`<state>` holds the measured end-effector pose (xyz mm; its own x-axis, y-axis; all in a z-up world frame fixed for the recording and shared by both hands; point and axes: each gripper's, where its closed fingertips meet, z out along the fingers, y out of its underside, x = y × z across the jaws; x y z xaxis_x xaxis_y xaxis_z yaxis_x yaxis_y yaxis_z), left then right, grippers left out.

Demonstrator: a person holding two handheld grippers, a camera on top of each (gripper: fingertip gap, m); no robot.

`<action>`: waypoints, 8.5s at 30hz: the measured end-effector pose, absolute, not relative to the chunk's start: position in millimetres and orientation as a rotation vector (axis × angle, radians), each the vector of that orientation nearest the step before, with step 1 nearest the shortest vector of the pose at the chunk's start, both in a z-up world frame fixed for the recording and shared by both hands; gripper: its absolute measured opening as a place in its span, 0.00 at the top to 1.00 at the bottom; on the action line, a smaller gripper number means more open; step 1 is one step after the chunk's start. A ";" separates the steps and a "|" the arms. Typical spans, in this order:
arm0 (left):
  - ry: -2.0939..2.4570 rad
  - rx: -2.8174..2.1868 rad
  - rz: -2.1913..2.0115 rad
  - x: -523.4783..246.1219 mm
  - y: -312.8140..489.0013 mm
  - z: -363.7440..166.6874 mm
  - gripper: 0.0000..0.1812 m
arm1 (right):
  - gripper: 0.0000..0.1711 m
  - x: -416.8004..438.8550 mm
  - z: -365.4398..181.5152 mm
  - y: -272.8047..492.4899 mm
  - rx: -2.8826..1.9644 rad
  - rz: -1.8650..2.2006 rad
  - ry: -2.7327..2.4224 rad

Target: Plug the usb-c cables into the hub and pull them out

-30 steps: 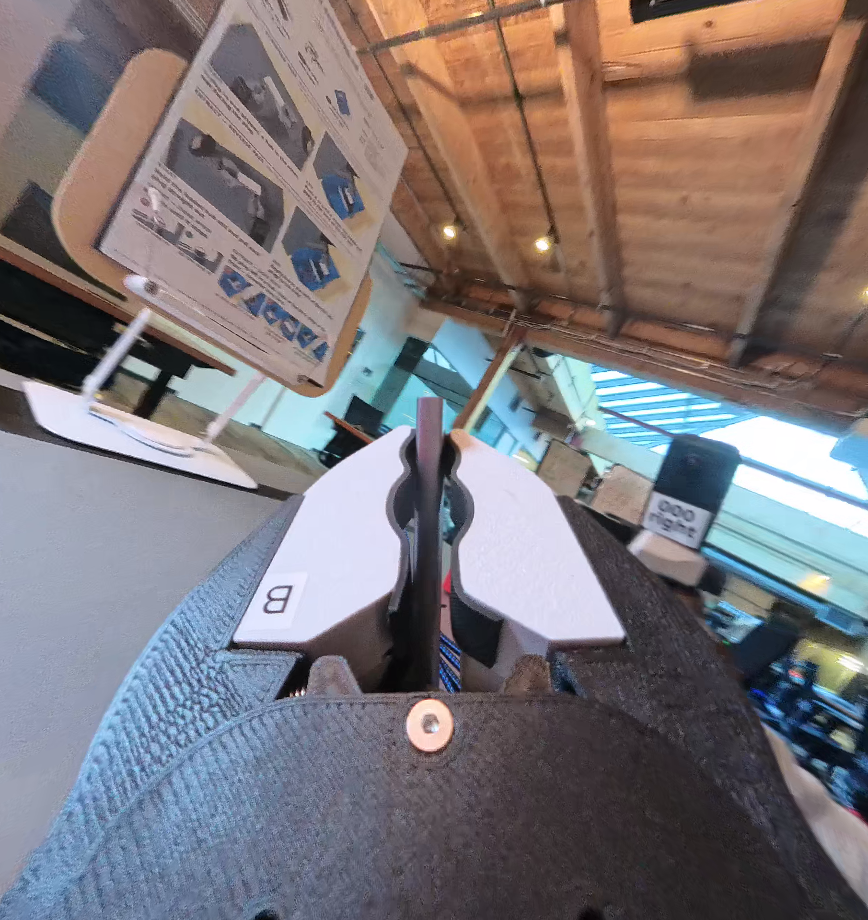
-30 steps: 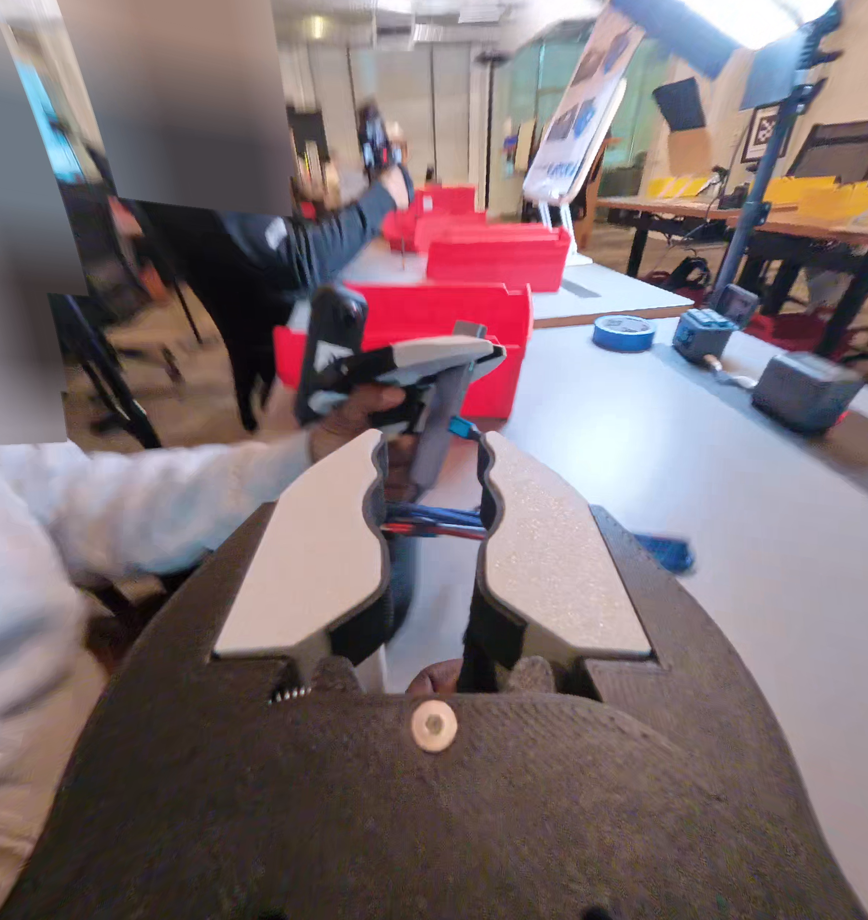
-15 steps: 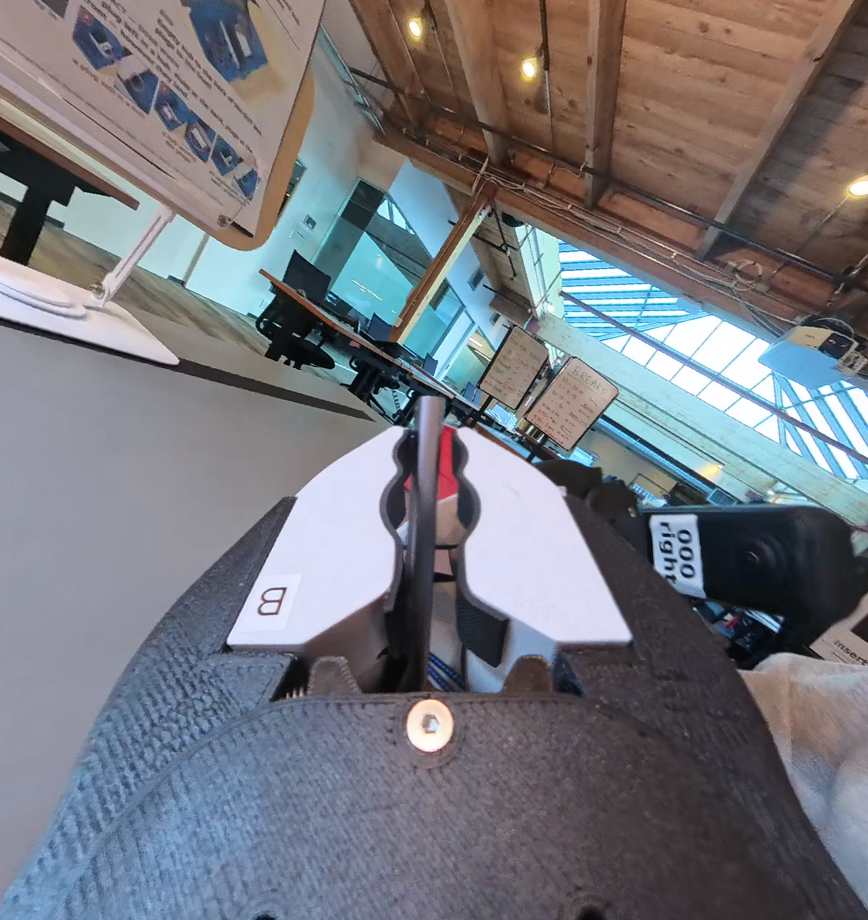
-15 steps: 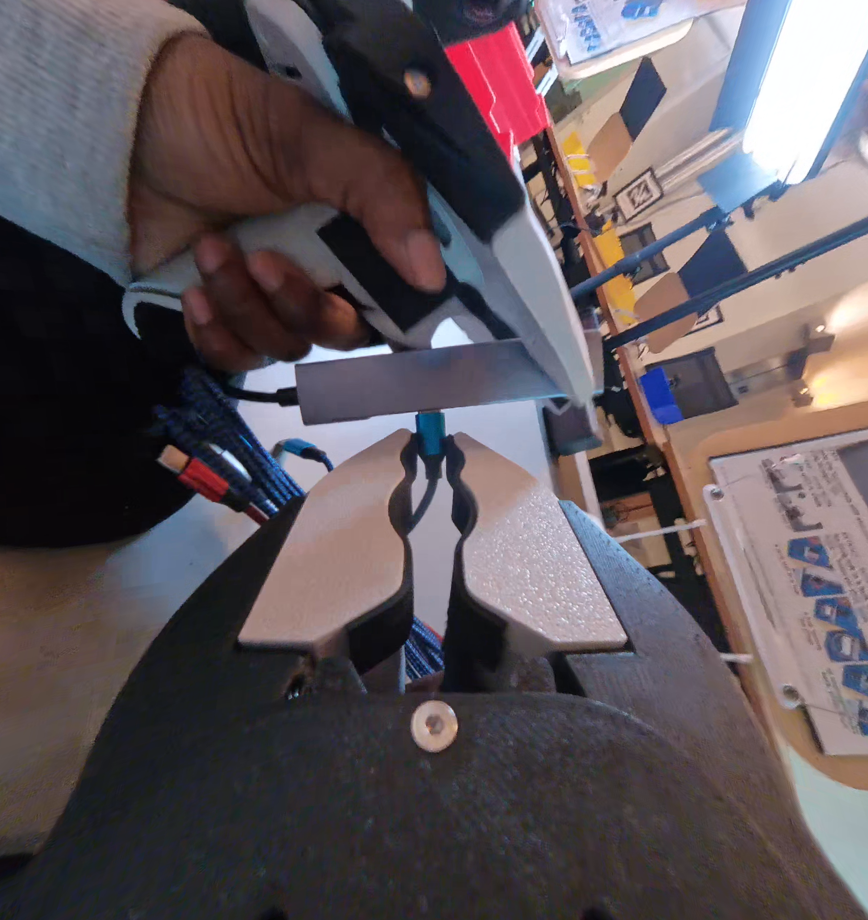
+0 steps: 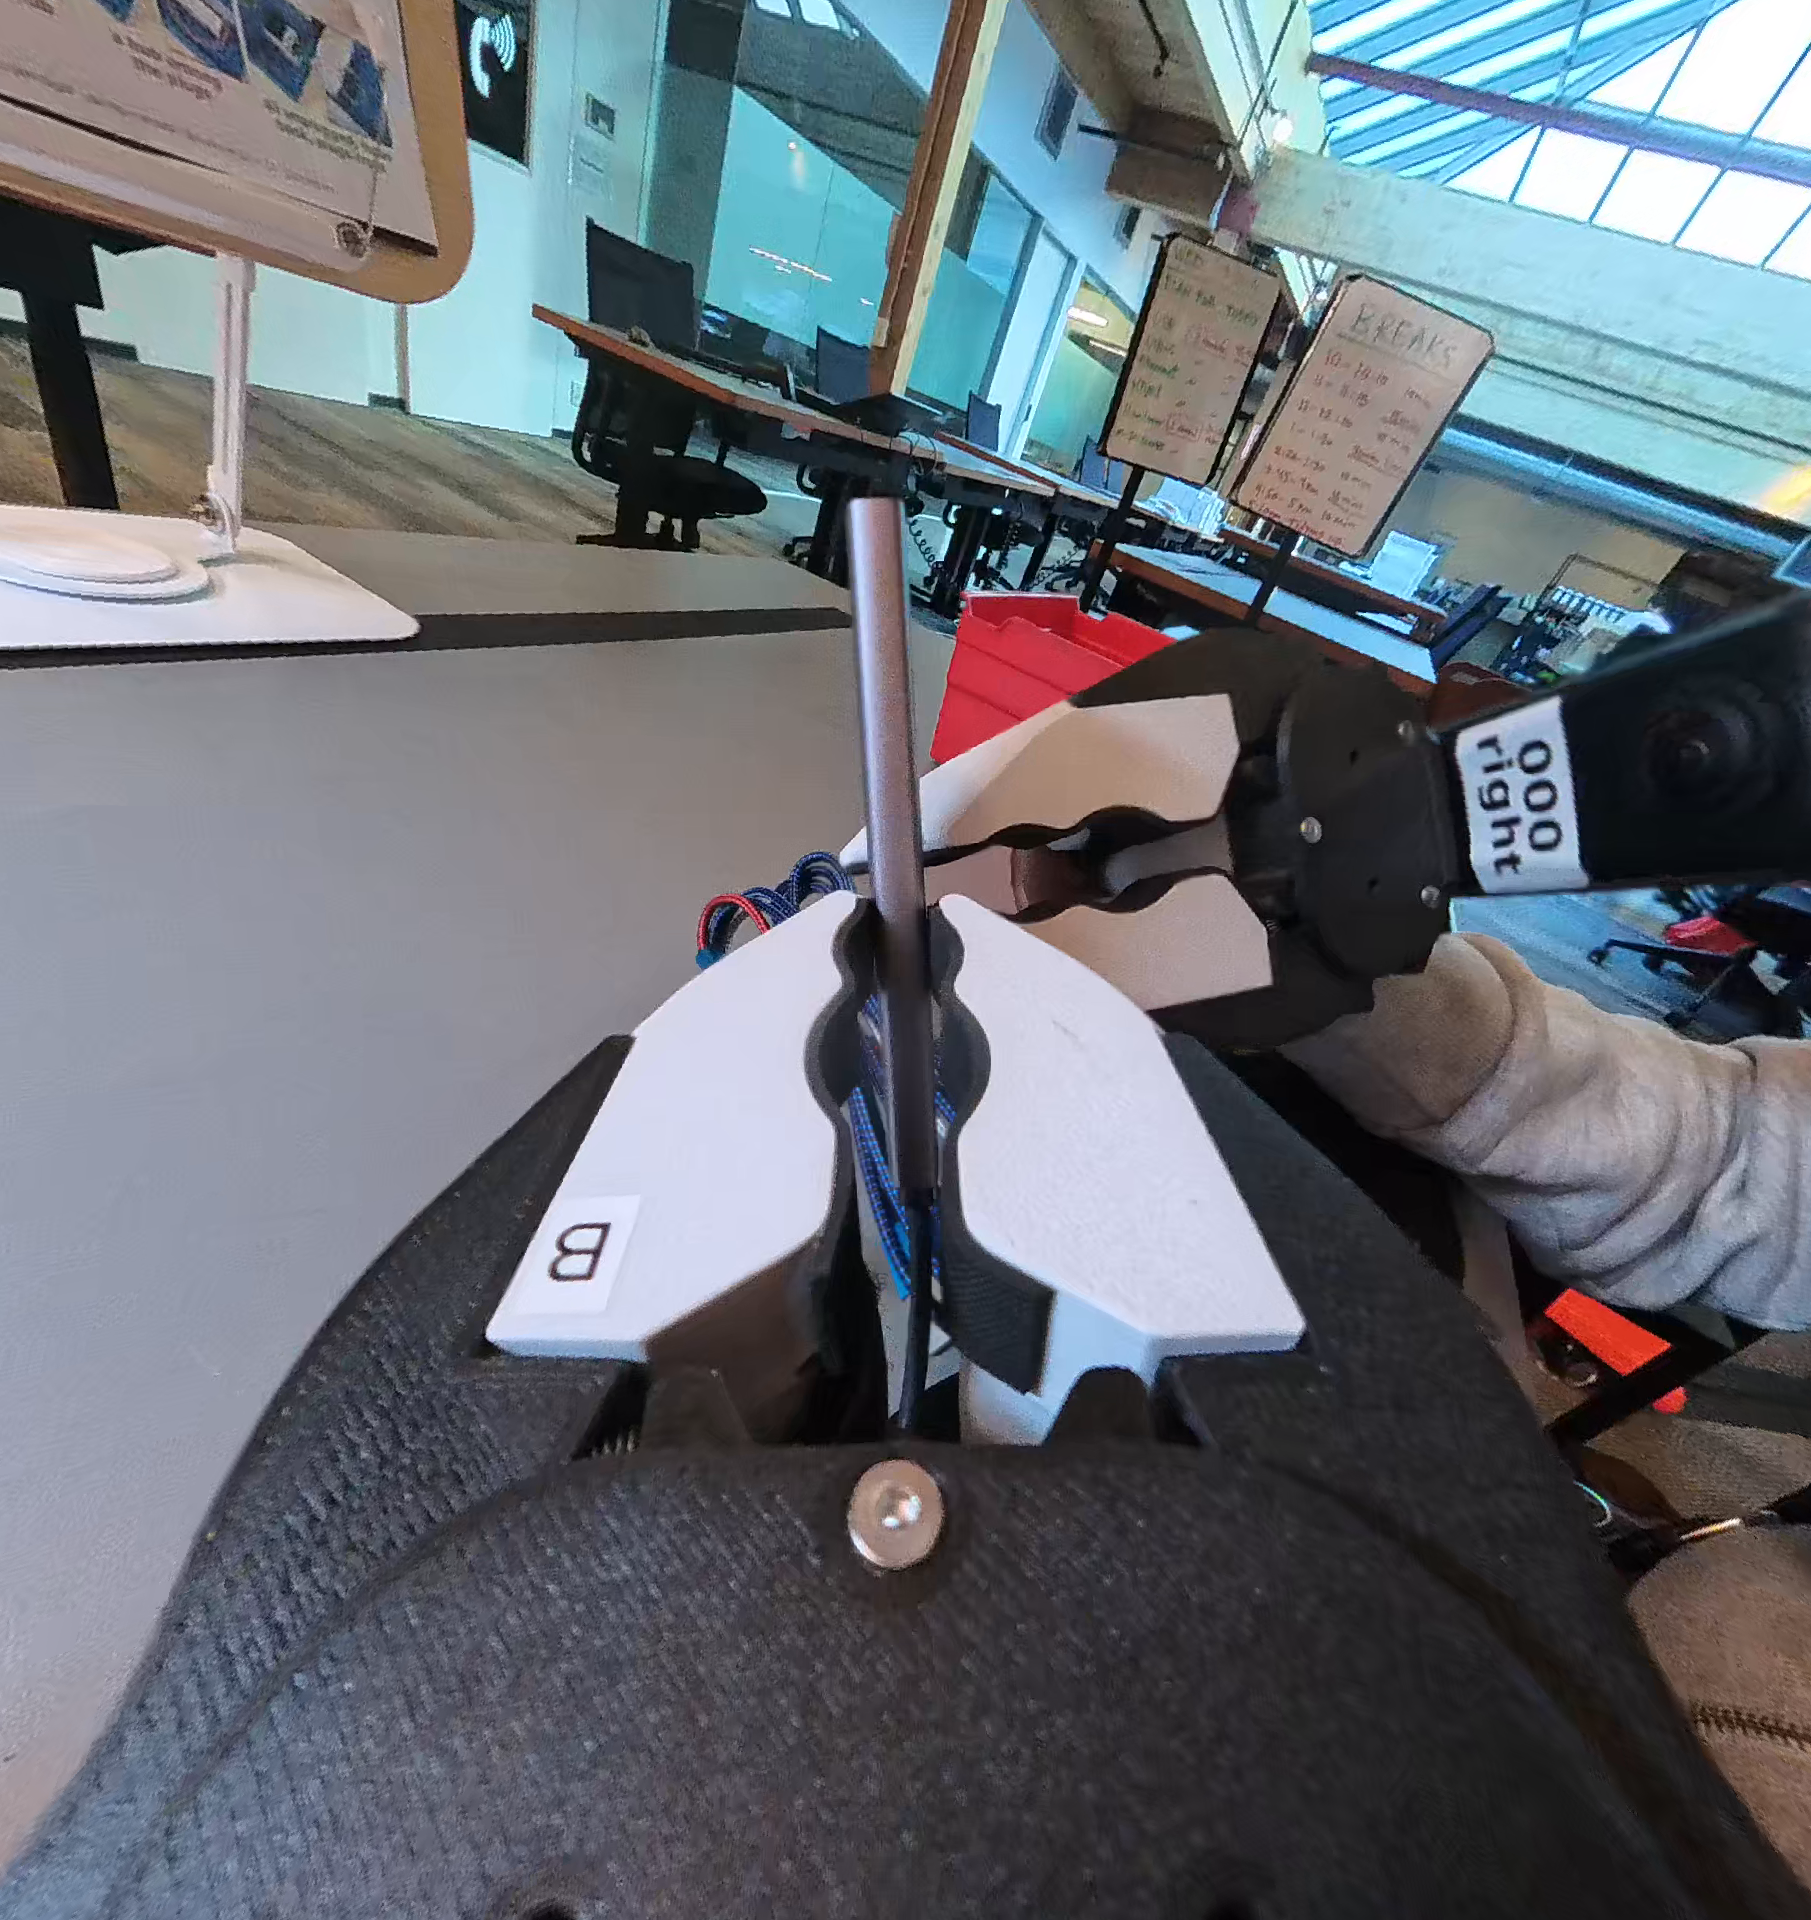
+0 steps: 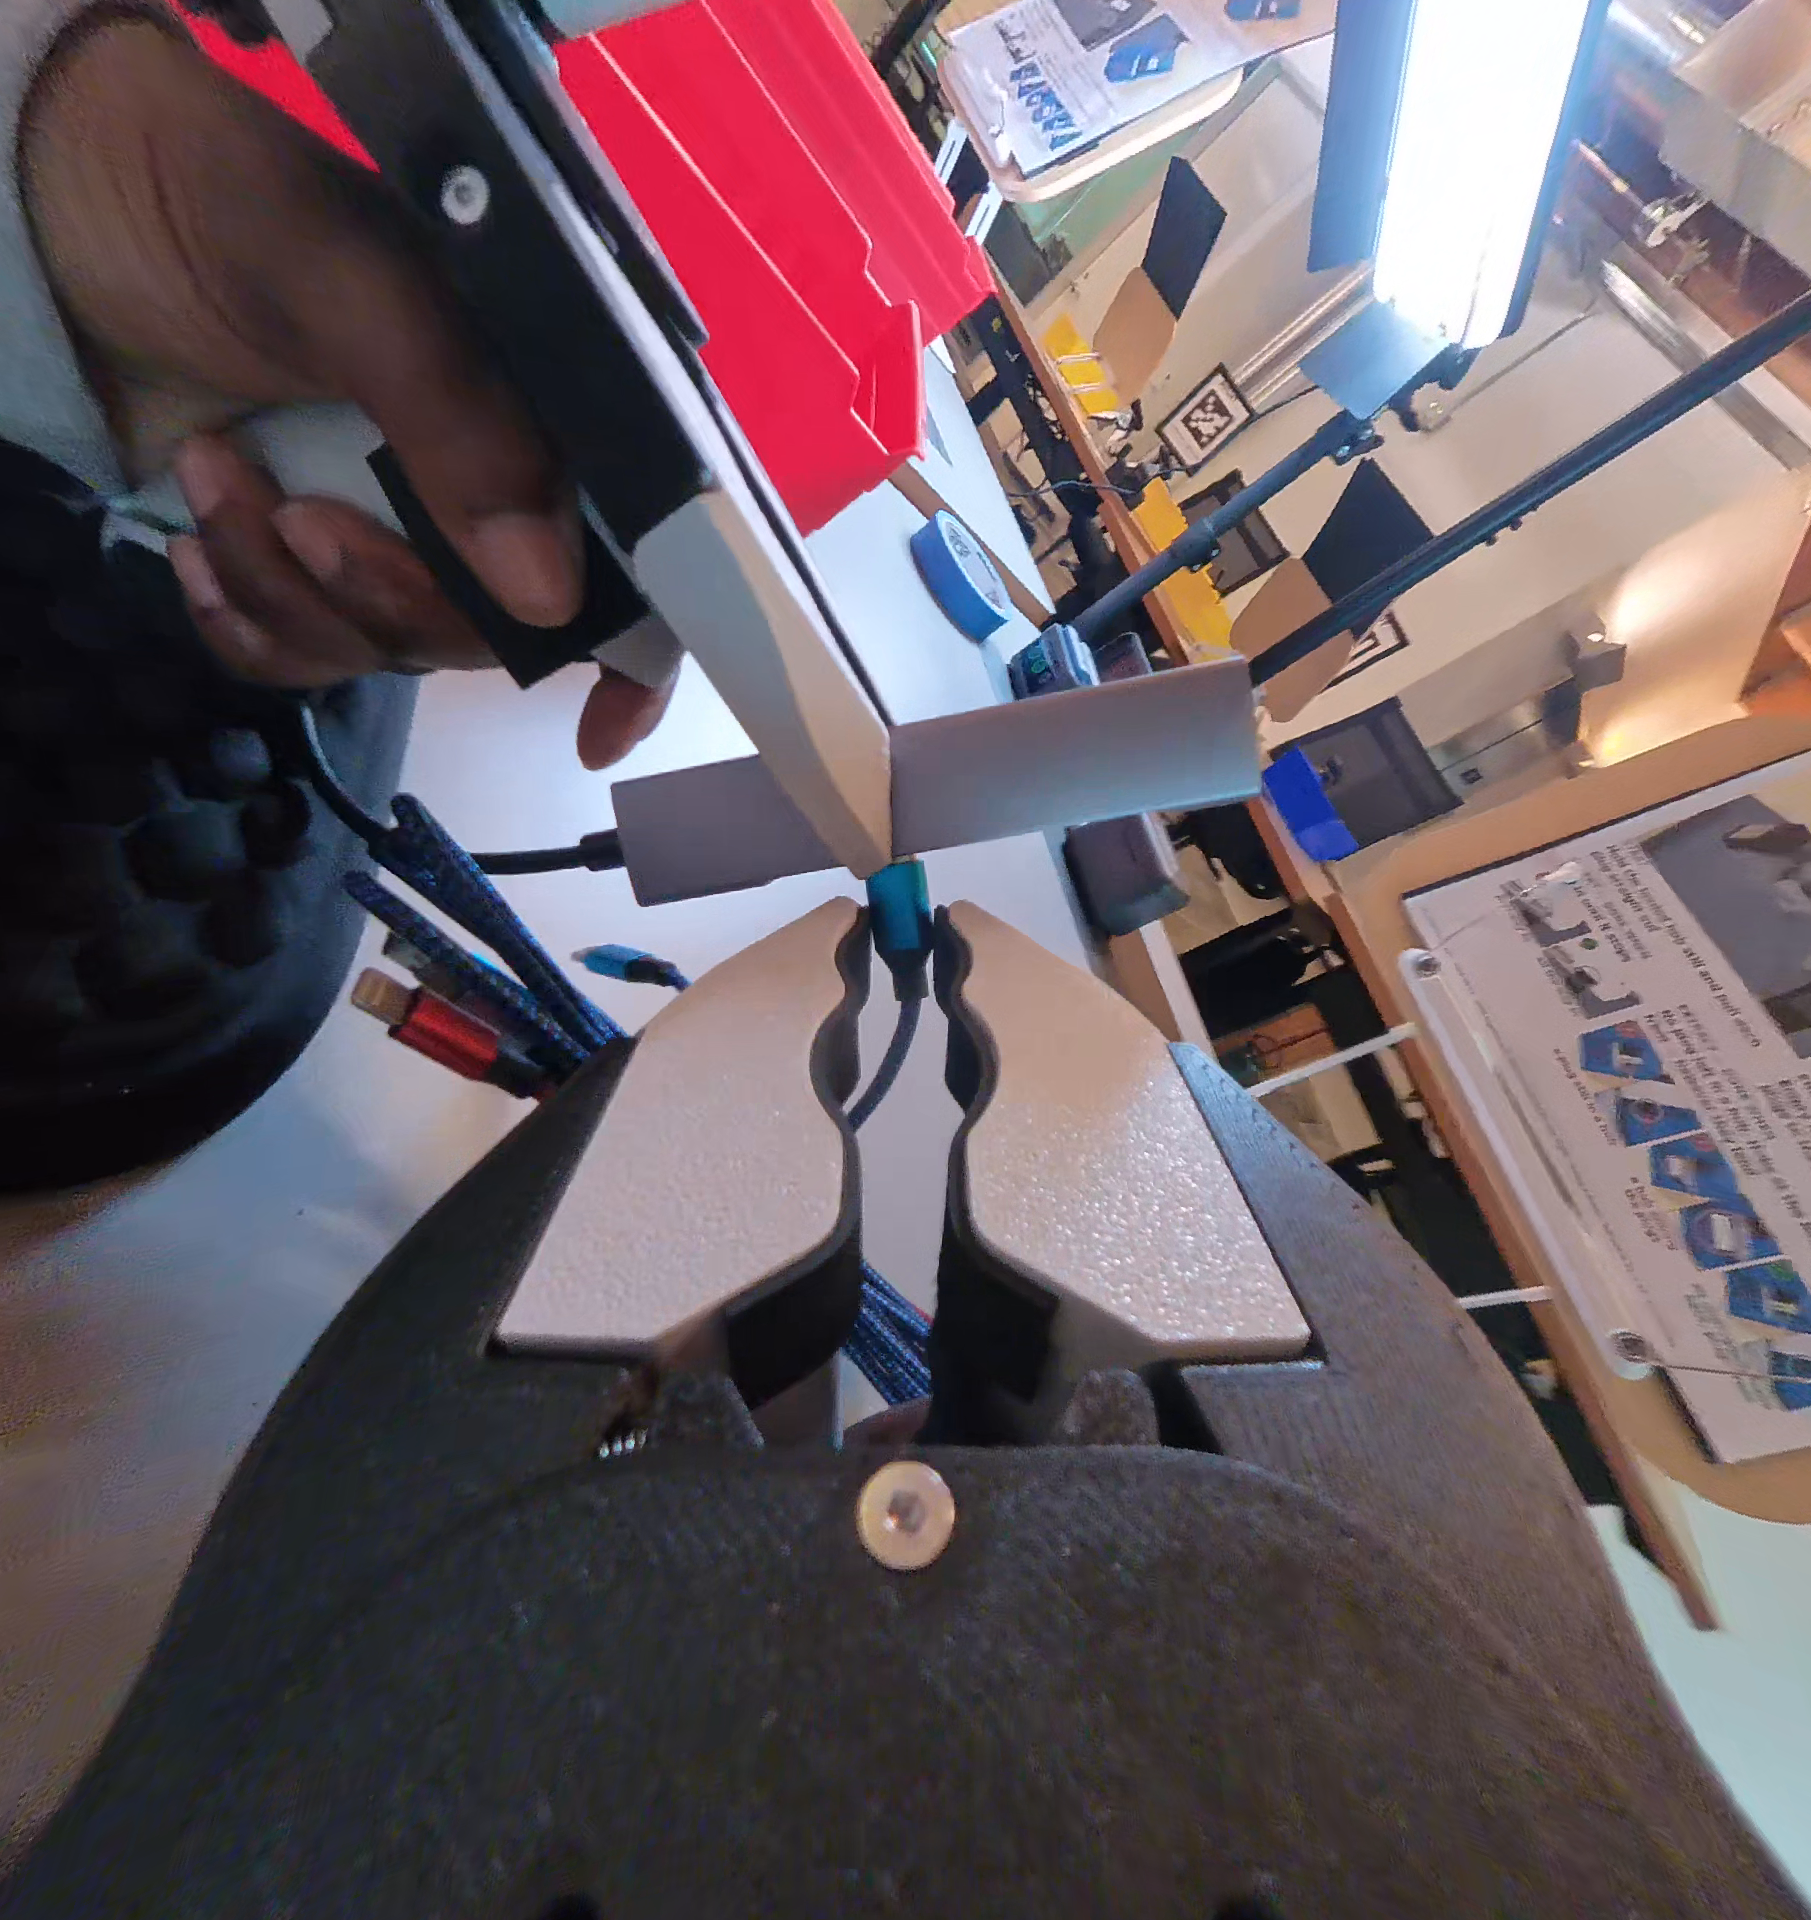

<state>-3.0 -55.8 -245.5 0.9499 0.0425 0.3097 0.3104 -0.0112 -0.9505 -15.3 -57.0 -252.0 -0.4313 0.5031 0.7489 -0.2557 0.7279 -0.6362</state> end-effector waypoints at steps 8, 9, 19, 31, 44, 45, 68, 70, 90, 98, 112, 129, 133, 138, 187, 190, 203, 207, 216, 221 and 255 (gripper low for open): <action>-0.321 -1.633 -0.141 -7.9 -52.4 -255.1 0.95 | 0.94 -21.4 -259.2 -56.9 -0.105 0.642 -1.785; -0.334 -1.638 -0.112 -9.9 -52.4 -256.2 0.95 | 0.94 -23.4 -260.8 -56.5 -0.117 0.641 -1.782; -0.469 -1.325 -0.055 -28.6 -90.8 -227.1 0.95 | 0.94 -44.7 -250.8 7.0 -0.402 0.698 -1.667; -0.364 -1.385 -0.139 -14.7 -76.9 -230.3 0.94 | 0.94 -0.8 -150.7 45.2 -0.595 1.171 -1.292; -0.339 -1.392 -0.107 -11.6 -76.2 -229.9 0.94 | 0.94 153.2 -62.2 190.2 -0.921 0.565 -1.239; -0.339 -1.393 -0.106 -11.6 -76.2 -230.1 0.94 | 0.94 163.3 -64.5 207.2 -0.952 0.531 -1.233; -0.343 -1.387 -0.115 -12.8 -76.2 -229.8 0.94 | 0.57 207.7 -199.2 297.1 -1.531 0.589 -1.234; -0.340 -1.387 -0.114 -12.4 -76.1 -229.6 0.94 | 0.60 184.7 -156.7 251.7 -1.346 0.799 -1.160; 0.276 -1.336 -0.226 82.9 -76.6 -215.0 0.93 | 0.95 68.1 -193.5 -102.0 -0.515 2.017 -1.797; 0.027 -1.000 -0.005 35.4 -105.5 -172.7 0.78 | 0.95 88.0 -106.6 -3.7 -0.579 1.826 -1.390; -0.061 -1.072 0.126 17.1 -94.3 -183.5 0.67 | 0.95 121.6 -33.6 268.3 -0.955 0.762 -1.148; -0.061 -1.124 0.125 16.7 -88.3 -190.8 0.68 | 0.92 100.0 -325.5 352.8 -1.529 0.193 -2.152; -0.053 -1.128 0.124 18.0 -87.9 -191.2 0.68 | 0.77 97.8 -326.0 348.8 -1.692 0.267 -2.149; -0.053 -1.125 0.120 18.2 -88.2 -190.9 0.68 | 0.66 92.4 -257.3 346.9 -1.703 0.488 -1.837; -0.323 -1.257 0.716 -10.6 -283.1 -128.5 0.75 | 0.82 -43.7 -292.1 -68.4 -1.369 0.814 -1.921; -0.538 -1.499 0.830 -20.2 -353.2 -172.9 0.75 | 0.82 -53.7 -291.5 -103.0 -1.326 0.889 -1.941; -0.743 -1.908 0.437 -28.0 -365.7 -290.9 0.76 | 0.77 -82.6 -289.9 -213.9 -1.161 1.110 -2.126; -0.705 -1.831 0.424 -42.0 -322.7 -286.4 0.74 | 0.75 -94.0 -290.1 -231.7 -1.049 1.144 -2.195; -0.549 -1.610 0.312 -33.7 -280.8 -246.8 0.75 | 0.70 -116.2 -289.5 -248.6 -0.852 1.330 -2.292; -0.771 -1.451 0.718 -49.9 -375.0 -208.1 0.75 | 0.72 -111.8 -288.0 -245.2 -0.884 1.465 -2.318; -1.015 -1.416 1.219 -40.1 -434.2 -178.0 0.93 | 0.94 -52.4 -208.6 -252.7 -0.775 1.288 -1.604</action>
<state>-40.1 -434.2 -178.0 0.1503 0.9725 -0.1777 -0.0013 -0.1795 -0.9838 -52.4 -252.7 -208.6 -0.3900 0.8824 0.2631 -0.0661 0.2582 -0.9638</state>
